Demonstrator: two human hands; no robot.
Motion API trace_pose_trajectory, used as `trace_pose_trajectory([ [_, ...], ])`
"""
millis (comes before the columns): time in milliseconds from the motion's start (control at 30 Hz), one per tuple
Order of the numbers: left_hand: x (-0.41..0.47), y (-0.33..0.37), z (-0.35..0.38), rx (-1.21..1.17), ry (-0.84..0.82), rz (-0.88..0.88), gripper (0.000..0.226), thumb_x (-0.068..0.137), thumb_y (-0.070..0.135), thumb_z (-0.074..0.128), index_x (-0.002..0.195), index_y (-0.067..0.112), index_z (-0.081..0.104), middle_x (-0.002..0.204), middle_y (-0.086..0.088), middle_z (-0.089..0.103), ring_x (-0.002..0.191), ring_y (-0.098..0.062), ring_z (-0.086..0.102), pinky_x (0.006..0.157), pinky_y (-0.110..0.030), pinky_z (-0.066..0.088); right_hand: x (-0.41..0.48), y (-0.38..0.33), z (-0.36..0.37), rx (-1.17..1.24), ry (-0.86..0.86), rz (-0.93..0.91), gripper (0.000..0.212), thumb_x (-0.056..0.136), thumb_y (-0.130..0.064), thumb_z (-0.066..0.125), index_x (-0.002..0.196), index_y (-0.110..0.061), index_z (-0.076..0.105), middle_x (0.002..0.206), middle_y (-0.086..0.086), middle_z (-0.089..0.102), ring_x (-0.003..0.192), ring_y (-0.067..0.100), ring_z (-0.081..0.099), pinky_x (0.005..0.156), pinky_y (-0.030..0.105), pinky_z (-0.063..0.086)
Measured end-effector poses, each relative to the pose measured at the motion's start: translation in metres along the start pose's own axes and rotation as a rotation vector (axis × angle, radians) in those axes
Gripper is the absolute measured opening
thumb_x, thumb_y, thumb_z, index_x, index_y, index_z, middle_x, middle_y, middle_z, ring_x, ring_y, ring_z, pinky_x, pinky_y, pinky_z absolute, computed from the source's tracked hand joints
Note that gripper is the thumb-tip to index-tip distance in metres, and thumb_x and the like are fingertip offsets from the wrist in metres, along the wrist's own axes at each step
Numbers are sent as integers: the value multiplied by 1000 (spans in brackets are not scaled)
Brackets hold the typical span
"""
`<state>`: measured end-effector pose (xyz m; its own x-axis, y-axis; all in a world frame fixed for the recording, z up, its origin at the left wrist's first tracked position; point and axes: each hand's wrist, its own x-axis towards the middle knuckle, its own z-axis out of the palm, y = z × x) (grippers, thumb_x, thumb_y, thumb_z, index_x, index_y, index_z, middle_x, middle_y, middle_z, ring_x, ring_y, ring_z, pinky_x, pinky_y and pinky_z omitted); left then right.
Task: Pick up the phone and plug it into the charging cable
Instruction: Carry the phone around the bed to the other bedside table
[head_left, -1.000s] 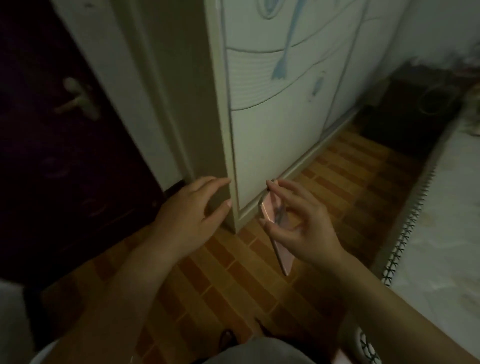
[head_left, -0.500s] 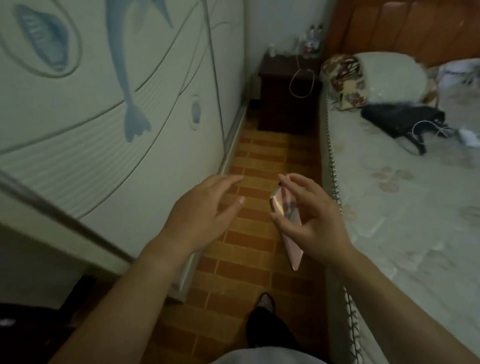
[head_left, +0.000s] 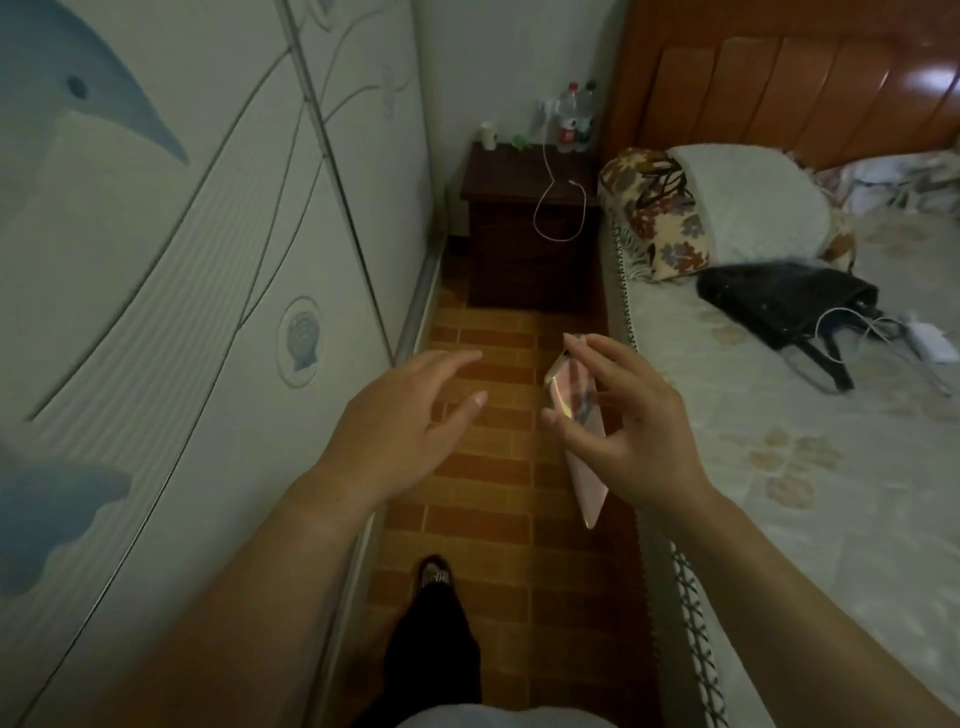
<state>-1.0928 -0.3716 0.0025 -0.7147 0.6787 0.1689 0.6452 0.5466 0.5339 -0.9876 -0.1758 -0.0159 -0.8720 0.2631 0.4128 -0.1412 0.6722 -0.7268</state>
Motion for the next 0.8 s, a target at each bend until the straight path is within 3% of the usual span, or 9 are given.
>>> trace_pose_trajectory([
  [100, 75, -34, -5, -1, 3, 40, 48, 89, 55, 37, 133, 37, 40, 132, 5, 52, 115, -13, 51, 88, -33, 44, 66, 28, 18, -27, 32, -2, 63, 76, -33, 72, 133, -31, 43, 134, -10, 42, 121, 1, 42, 91, 14, 44],
  [267, 202, -80, -18, -7, -27, 110, 51, 86, 58, 35, 132, 37, 40, 134, 5, 51, 116, -10, 49, 87, -27, 39, 171, 69, 36, -84, 71, 49, 65, 77, -37, 71, 134, -36, 40, 136, -12, 40, 125, 0, 39, 95, 18, 43],
  [367, 271, -101, -15, -6, -62, 145, 50, 87, 57, 36, 132, 36, 41, 133, 5, 51, 117, -10, 48, 89, -29, 40, 223, 97, 40, -103, 106, 78, 64, 77, -40, 69, 133, -40, 38, 136, -14, 39, 125, -4, 36, 95, 10, 37],
  [567, 410, -117, 19, -45, -143, 221, 48, 87, 54, 39, 132, 38, 40, 136, 8, 47, 110, -1, 44, 81, -19, 36, 312, 166, 24, -104, 167, 118, 62, 74, -39, 71, 131, -36, 45, 135, -7, 44, 125, 4, 41, 96, 21, 41],
  [800, 593, -114, 69, -47, -135, 242, 48, 88, 53, 40, 132, 37, 40, 136, 7, 47, 98, -1, 47, 68, -20, 41, 446, 282, -21, -133, 184, 129, 64, 73, -28, 76, 130, -30, 47, 134, -3, 45, 122, -2, 38, 98, 9, 32],
])
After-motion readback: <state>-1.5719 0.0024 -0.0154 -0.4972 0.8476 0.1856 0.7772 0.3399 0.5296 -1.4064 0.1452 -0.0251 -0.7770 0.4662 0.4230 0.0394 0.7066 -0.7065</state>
